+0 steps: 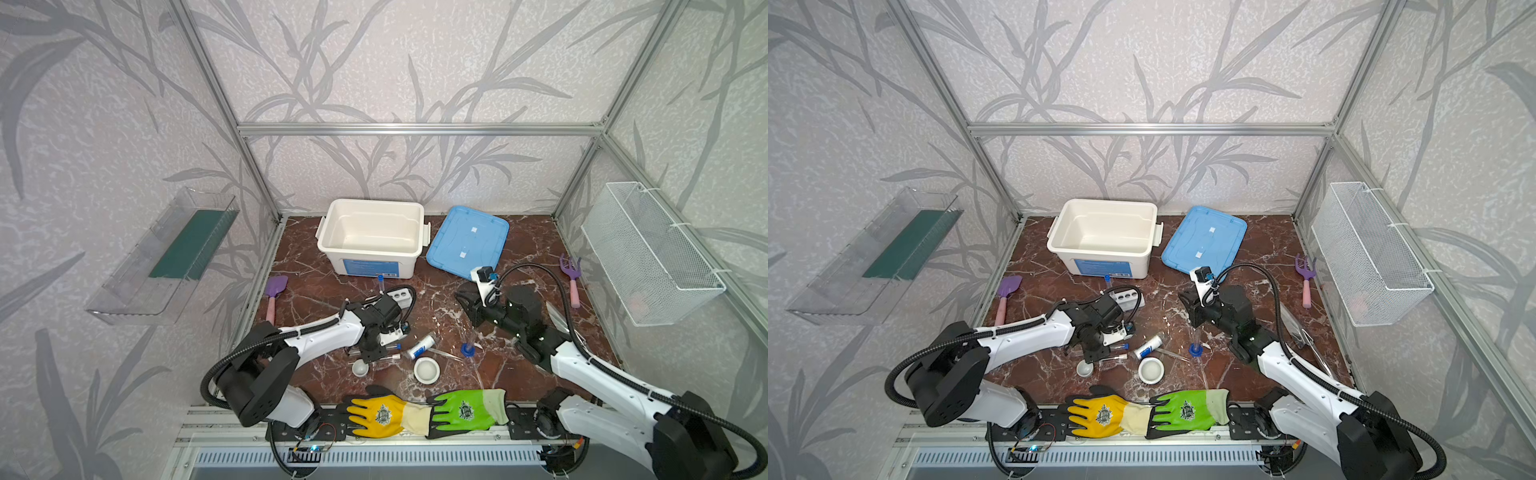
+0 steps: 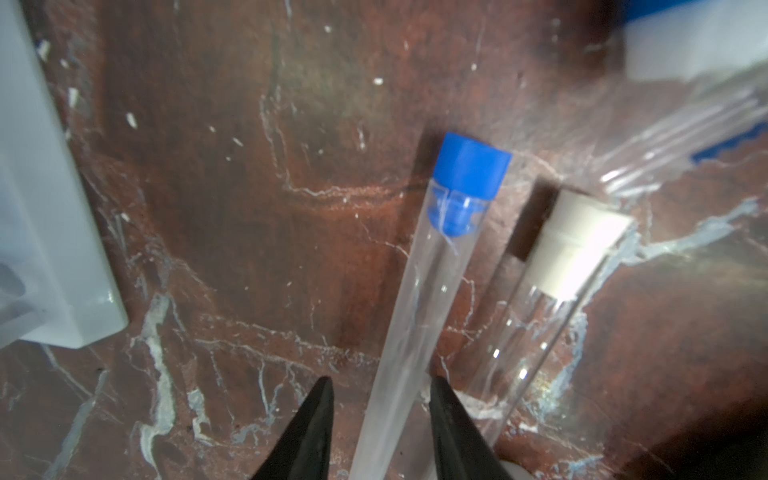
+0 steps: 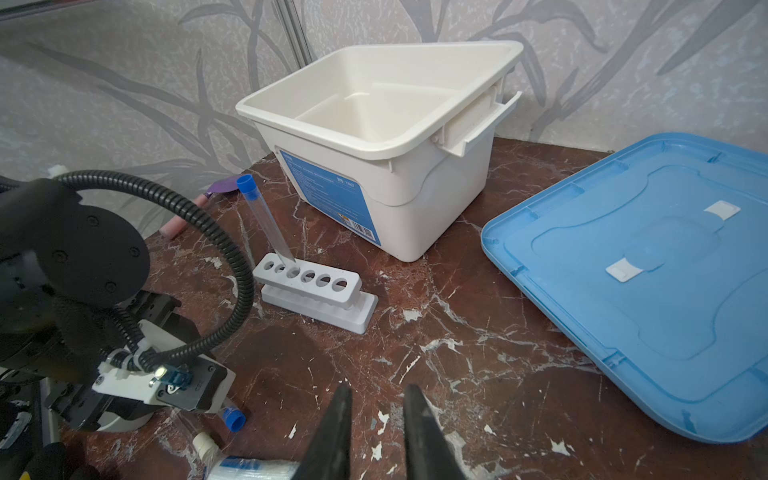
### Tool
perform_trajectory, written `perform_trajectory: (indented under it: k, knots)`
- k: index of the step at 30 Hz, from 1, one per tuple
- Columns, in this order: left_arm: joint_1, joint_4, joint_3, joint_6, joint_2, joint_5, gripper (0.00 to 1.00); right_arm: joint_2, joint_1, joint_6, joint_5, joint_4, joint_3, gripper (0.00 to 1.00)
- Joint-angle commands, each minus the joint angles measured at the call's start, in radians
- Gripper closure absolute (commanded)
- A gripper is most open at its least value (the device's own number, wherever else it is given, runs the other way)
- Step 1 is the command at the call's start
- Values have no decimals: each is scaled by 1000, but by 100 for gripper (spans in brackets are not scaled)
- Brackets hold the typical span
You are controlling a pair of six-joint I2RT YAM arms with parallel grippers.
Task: Organize the chemistry lab equipment
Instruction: 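Lower the left gripper and close it on a blue-capped test tube, then lift the tube with the left gripper while the right gripper approaches it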
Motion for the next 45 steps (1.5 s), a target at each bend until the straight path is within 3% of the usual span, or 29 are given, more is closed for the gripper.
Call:
perform_trajectory:
  k: [1,20,34,45]
  knots:
    - [-5,-10,25,24,11,-12,62,6,-8,8,-8,42,-10,76]
    - [-7,-2,30,41,55,20,78,21,-31,31,-1,77,-26,77]
    - [-7,-13,61,20,37,12,81,13,-38,43,-11,68,-10,77]
    - [-6,36,56,-12,-65,10,83,-25,-39,49,5,-45,37,78]
